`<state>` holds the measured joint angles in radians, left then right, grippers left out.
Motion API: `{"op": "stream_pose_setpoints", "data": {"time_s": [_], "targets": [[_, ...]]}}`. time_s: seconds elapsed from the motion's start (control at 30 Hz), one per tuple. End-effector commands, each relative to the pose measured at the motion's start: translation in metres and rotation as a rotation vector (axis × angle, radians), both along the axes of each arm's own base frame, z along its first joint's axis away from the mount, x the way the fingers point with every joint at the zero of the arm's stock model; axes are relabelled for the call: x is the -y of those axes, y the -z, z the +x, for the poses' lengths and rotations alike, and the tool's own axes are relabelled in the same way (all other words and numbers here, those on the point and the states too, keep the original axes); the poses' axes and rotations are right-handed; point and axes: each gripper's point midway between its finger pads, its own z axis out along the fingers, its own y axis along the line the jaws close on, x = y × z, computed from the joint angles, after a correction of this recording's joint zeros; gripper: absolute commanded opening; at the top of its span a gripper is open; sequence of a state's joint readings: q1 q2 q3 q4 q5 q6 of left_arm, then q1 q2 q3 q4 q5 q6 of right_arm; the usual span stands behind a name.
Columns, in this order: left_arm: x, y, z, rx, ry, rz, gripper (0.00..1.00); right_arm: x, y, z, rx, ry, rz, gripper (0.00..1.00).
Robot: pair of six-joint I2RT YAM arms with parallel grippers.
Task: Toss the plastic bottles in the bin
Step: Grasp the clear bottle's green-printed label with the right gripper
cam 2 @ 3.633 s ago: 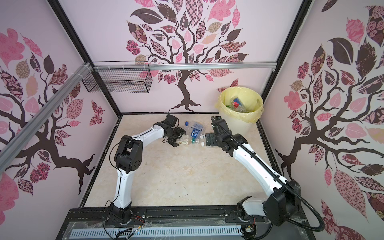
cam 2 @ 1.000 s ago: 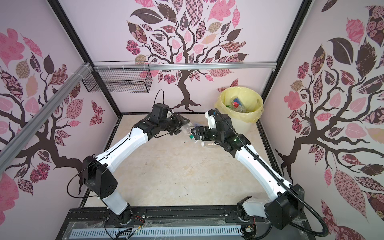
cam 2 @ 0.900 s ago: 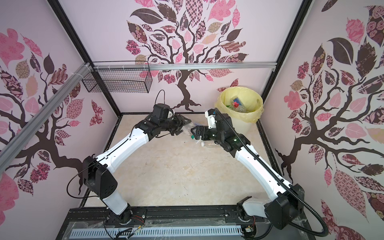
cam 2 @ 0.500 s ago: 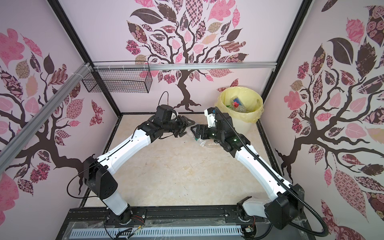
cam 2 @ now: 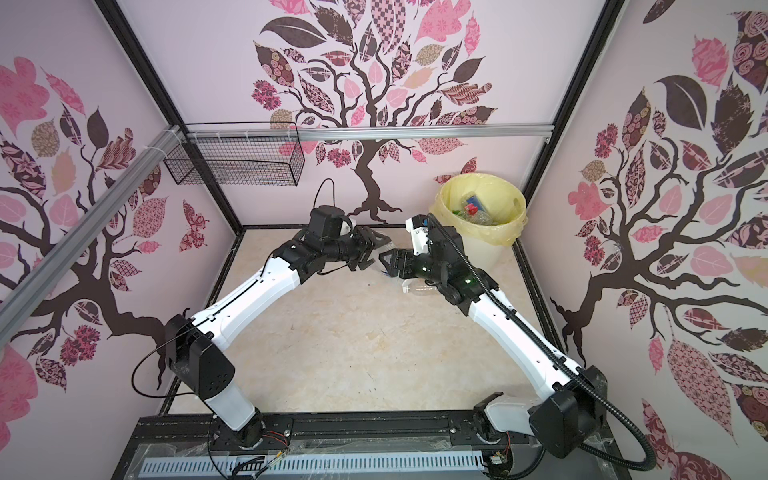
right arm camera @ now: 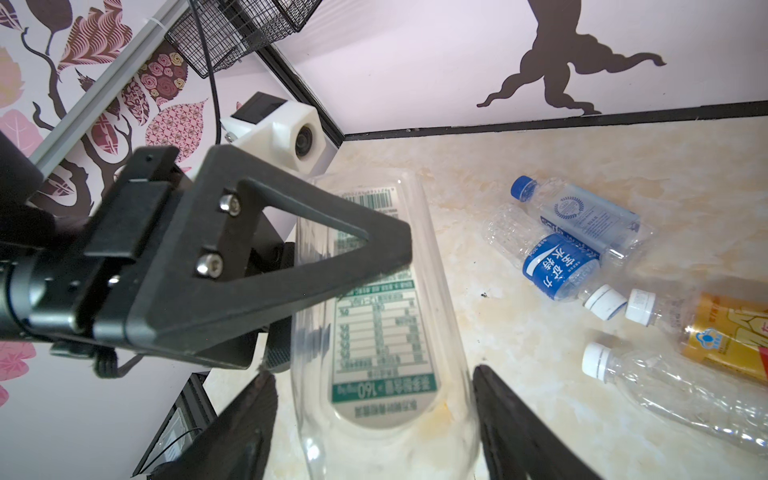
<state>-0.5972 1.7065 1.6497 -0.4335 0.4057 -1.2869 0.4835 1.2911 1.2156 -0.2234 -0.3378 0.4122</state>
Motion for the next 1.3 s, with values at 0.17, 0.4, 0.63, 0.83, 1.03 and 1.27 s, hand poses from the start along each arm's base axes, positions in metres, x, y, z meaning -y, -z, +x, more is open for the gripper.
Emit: {"op": "stream_pose_setpoints", "data": {"time_s": [0.17, 0.4, 0.63, 0.83, 1.03, 1.27], "targets": [[0.002, -0.053, -0.002, 0.094, 0.006, -0.108, 0.51, -0.013, 0.014, 0.003, -0.035, -0.046, -0.001, 0.70], [0.006, -0.058, -0.003, 0.099, 0.028, -0.120, 0.52, -0.017, 0.016, -0.001, -0.040, -0.088, -0.009, 0.72], [0.005, -0.065, -0.003, 0.122, 0.030, -0.116, 0.53, -0.019, 0.025, -0.010, -0.071, -0.128, -0.021, 0.57], [0.006, -0.066, -0.003, 0.141, 0.045, -0.095, 0.54, -0.020, 0.029, -0.021, -0.086, -0.171, -0.037, 0.53], [0.004, -0.071, -0.006, 0.180, 0.062, -0.085, 0.53, -0.022, 0.028, -0.034, -0.110, -0.222, -0.020, 0.54], [0.005, -0.075, -0.015, 0.197, 0.099, -0.095, 0.52, -0.027, 0.028, -0.044, -0.127, -0.280, -0.003, 0.65]]}}
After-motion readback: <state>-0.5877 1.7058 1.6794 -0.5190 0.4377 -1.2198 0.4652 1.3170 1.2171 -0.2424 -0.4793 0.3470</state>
